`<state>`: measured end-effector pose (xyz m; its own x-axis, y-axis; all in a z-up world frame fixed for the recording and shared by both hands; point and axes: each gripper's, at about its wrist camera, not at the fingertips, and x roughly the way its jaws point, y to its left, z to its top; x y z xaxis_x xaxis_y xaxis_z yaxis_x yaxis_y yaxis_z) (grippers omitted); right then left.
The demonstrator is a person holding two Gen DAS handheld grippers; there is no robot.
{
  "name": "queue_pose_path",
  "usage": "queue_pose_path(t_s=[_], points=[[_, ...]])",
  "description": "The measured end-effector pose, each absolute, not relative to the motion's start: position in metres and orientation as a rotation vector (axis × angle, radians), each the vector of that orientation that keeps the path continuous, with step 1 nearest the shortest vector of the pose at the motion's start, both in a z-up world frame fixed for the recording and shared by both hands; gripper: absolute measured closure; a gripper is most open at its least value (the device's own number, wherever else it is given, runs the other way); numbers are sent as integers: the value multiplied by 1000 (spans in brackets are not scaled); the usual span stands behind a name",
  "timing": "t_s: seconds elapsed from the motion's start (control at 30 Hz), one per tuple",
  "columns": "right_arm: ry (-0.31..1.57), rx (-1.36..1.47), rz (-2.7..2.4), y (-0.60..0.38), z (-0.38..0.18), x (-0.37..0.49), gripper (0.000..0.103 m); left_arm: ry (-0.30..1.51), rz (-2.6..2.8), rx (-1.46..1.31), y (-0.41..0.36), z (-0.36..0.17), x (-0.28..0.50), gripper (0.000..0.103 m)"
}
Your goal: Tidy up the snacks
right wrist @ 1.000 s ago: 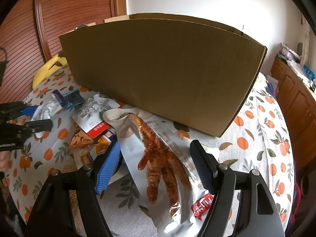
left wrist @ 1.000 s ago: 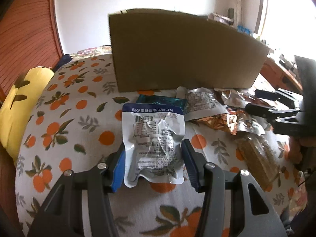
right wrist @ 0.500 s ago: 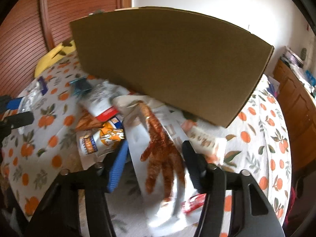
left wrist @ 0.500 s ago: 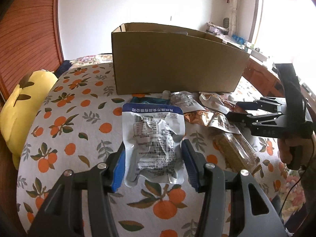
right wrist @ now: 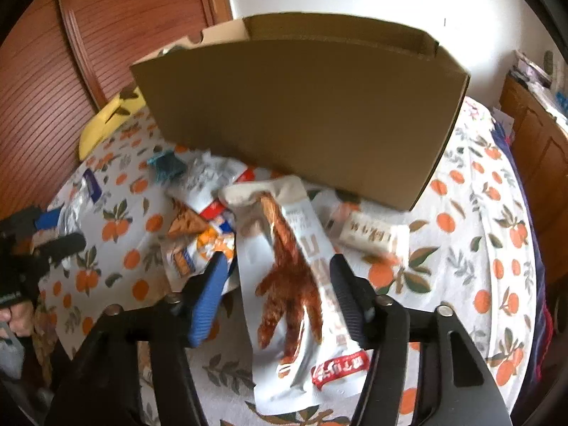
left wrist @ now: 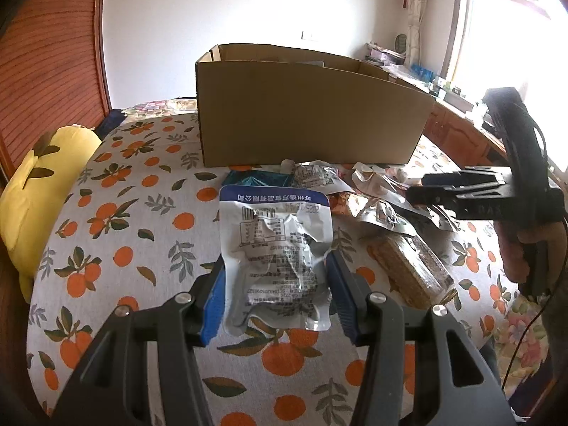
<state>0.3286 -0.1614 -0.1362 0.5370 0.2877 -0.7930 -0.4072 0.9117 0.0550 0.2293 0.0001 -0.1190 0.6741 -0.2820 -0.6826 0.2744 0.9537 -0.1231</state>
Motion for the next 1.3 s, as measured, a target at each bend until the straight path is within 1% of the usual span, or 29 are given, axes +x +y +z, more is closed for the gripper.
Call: queue_pose_path(t_s=[0.23,0.37,0.47,0.63,0.77,0.83,0.9,0.93,1.13,1.3], points=[[955,-177,386,-159,-150,345,40,761,-318,-11,-2,-116,223,51],[981,-99,394,-173,-158,354,33,760,-318,-8,-2,-115,220,51],[980,-87,404,-175,-158,353,33,758,-318,-9,-2,-114,219,51],[983,-156,379,-167,-160,345,33,750,-315,-10,-1,-110,216,51],[992,-182,370,-164,-160,341,43,746,-312,-8,-1,-107,213,51],[983,-192,372,-162,-156,337,67,743,-312,-7,0,-106,212,51],[967,-174,372,-165,-148,333,77,741,-311,-7,0,-106,211,51],[964,-165,377,-166,-146,332,81,740,-312,-8,0,-106,211,51],[925,-153,385,-165,-135,319,90,747,-312,-10,-1,-106,210,51],[884,-165,400,-158,-123,301,91,748,-312,-14,-3,-108,210,51]])
